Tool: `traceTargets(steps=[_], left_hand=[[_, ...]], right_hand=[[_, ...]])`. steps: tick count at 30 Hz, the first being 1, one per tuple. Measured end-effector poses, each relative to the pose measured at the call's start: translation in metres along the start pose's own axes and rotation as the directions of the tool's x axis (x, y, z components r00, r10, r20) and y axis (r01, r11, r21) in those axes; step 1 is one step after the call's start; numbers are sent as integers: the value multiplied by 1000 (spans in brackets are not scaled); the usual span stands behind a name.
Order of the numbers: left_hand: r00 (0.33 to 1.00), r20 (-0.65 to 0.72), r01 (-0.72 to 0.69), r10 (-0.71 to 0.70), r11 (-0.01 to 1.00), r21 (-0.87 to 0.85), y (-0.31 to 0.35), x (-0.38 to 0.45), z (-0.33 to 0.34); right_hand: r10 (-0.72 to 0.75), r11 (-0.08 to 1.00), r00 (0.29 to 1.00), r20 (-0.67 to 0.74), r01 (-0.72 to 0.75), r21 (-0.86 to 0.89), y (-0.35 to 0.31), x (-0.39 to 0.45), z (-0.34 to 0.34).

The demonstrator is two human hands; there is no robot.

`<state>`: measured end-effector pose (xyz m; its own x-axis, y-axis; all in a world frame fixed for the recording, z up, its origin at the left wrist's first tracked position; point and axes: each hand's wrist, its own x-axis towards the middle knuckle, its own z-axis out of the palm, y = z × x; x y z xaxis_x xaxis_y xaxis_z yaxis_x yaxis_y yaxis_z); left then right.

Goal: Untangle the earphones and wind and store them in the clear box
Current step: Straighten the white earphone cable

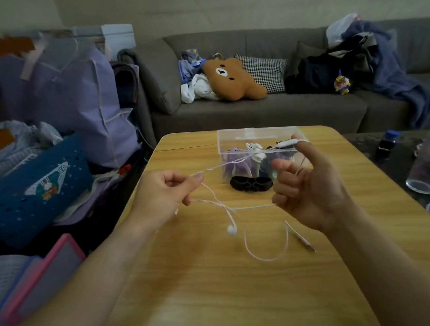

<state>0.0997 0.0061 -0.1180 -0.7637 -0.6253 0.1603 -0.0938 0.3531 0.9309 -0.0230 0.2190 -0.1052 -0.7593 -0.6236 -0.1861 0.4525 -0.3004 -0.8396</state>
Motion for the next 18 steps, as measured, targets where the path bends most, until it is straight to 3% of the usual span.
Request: traceTargets(steps=[3, 10, 15, 18], left_hand=[[998, -56, 20, -29, 988, -152, 5, 0, -1], [960, -276, -54, -42, 942, -330, 13, -1, 8], [946, -321, -84, -37, 932, -354, 11, 0, 8], [929, -370, -118, 22, 964, -240, 11, -1, 9]], right_hand=[[-17, 998, 1000, -9, 16, -64, 2, 5, -1], [-284, 953, 949, -136, 264, -148, 6, 9, -2], [-512, 856, 796, -323, 438, -275, 6, 7, 8], [-608, 794, 699, -377, 527, -303, 7, 7, 9]])
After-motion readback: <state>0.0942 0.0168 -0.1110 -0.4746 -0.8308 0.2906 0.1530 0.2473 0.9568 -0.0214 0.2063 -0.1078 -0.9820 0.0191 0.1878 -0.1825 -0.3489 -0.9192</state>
